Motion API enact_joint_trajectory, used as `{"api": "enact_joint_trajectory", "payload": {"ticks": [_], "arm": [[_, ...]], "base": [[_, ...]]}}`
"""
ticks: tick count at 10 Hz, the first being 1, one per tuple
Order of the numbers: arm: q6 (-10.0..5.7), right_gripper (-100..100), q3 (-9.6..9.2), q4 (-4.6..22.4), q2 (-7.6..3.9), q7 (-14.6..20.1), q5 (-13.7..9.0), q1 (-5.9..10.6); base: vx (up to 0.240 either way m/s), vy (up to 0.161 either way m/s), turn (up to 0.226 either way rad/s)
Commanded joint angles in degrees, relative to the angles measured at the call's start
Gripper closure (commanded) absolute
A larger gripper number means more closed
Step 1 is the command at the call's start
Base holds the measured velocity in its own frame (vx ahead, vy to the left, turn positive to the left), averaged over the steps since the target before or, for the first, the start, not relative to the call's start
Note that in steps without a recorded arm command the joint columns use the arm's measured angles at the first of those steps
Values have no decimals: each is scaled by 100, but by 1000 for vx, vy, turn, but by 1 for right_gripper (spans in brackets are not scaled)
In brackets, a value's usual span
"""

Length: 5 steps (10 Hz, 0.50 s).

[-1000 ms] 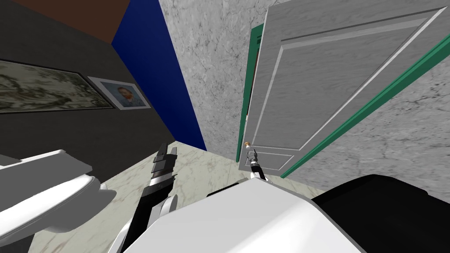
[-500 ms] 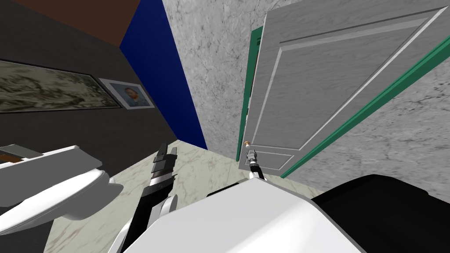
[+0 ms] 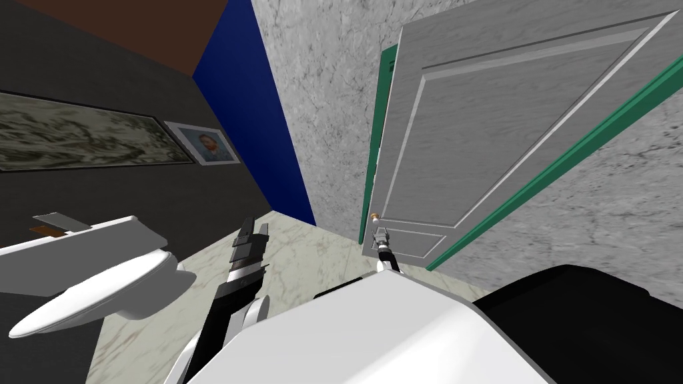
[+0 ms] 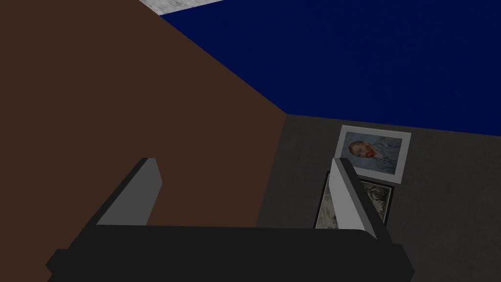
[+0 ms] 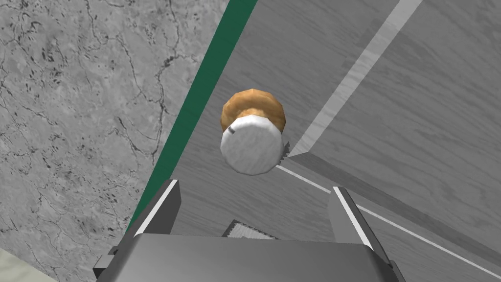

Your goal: Pull the door open

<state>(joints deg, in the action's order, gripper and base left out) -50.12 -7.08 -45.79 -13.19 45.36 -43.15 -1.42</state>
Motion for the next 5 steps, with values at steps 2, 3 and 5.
{"api": "enact_joint_trajectory", "payload": {"ticks": [2, 3, 5], "arm": [[0, -100, -65, -53, 26, 391, -164, -7], [0, -100, -104, -81, 42, 539, -264, -8], [-1, -100, -142, -109, 58, 827, -362, -9]], "base": [[-40, -10, 31], [-71, -12, 64], [-47, -12, 25]]}}
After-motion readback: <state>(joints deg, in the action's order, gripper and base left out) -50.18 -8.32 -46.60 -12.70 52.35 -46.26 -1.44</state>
